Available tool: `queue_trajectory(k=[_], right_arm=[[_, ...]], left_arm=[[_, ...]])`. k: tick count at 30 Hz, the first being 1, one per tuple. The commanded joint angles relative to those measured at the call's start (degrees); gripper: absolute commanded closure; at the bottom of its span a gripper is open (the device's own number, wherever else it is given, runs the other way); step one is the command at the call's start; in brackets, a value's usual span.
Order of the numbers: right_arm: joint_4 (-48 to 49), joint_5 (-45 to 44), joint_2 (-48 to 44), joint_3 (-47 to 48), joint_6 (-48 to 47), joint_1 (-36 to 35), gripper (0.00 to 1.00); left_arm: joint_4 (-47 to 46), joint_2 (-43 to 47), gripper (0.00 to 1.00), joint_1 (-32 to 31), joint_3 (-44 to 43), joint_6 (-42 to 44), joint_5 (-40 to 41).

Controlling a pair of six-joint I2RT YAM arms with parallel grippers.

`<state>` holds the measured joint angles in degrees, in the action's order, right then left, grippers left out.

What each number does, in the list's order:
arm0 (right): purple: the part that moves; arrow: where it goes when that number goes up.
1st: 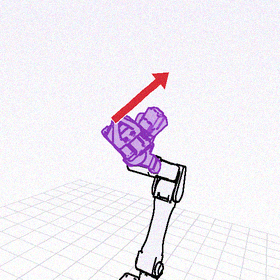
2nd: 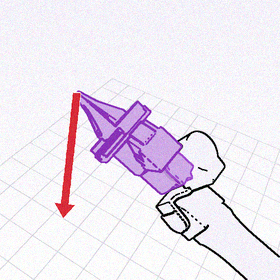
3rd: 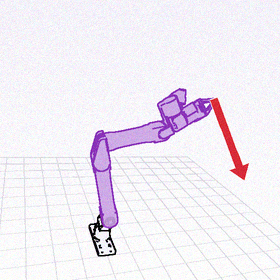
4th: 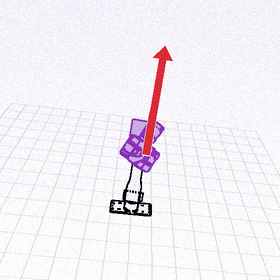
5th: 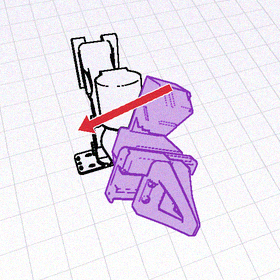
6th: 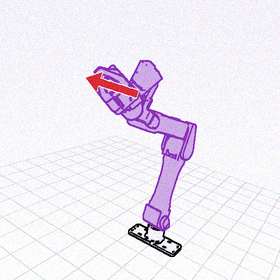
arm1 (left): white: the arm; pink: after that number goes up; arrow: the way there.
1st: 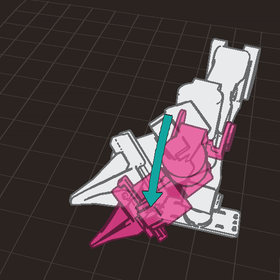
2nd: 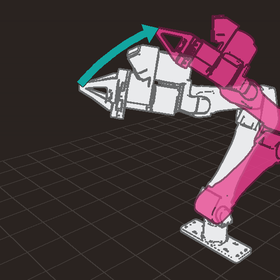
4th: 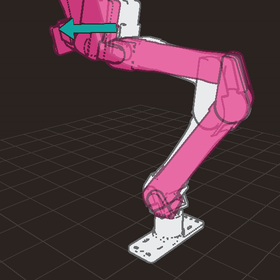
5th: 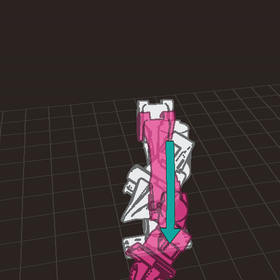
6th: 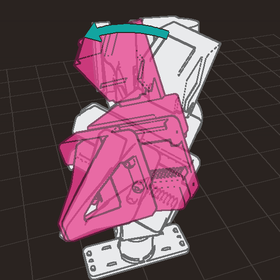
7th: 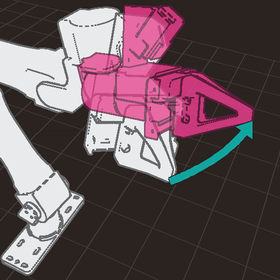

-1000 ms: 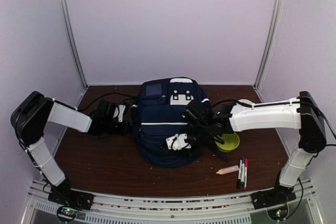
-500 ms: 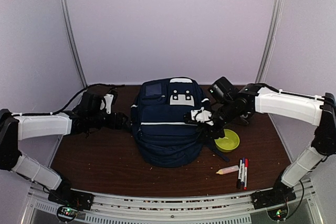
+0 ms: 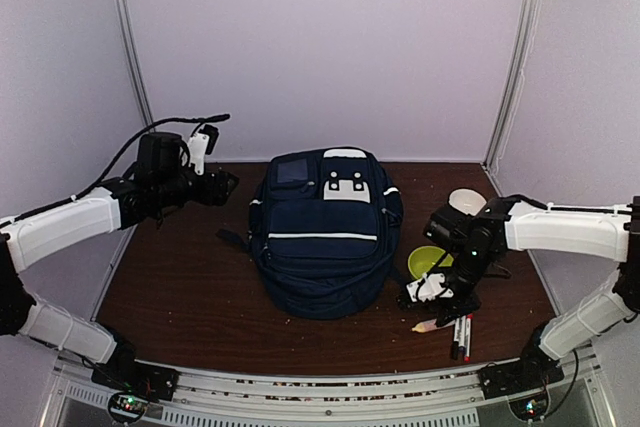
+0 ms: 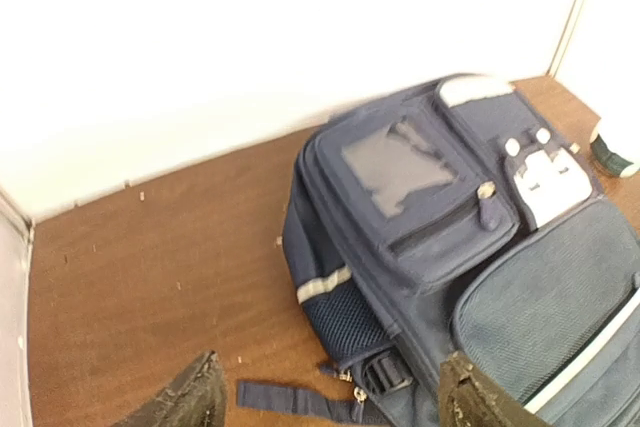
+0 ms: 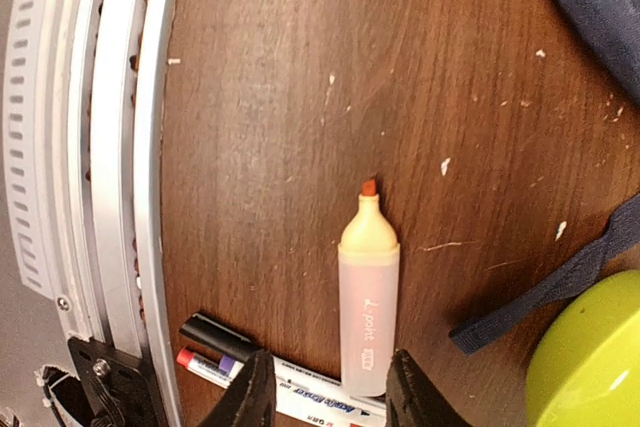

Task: Pack the student bag
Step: Grab the pen from the center of the board.

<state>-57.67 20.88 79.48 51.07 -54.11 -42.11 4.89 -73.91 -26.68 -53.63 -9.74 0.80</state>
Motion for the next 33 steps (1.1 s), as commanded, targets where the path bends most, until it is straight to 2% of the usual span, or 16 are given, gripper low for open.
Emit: queue_trajectory(k=[1, 19, 25, 27, 30, 33], right_arm=[[0.8, -3.6, 0.4, -1.7, -1.5, -0.1, 0.6], [13.9, -11.8, 7.4, -6.3, 2.1, -3.9, 0.59], [16.6, -12.1, 8.3, -7.2, 2.6, -4.5, 0.64], [16.5, -12.2, 9.4, -6.3, 3.2, -5.0, 0.71], [14.3, -10.5, 9.7, -4.3, 3.6, -5.1, 0.79], [10.8, -6.4, 8.3, -1.2, 4.1, -5.0, 0.81]], left_arm=[[1.1, 1.6, 0.26, 0.3, -1.3, 2.9, -2.0], [4.6, 1.1, 0.25, -0.2, -3.4, 2.7, -1.2], [4.5, 1.5, 0.26, -0.6, -3.5, 2.9, -0.4], [4.9, 1.7, 0.26, -0.7, -3.8, 3.2, -0.4], [5.7, 1.8, 0.26, -0.9, -4.1, 3.7, -0.9], [5.8, 2.3, 0.27, -1.7, -4.1, 4.6, -1.6]])
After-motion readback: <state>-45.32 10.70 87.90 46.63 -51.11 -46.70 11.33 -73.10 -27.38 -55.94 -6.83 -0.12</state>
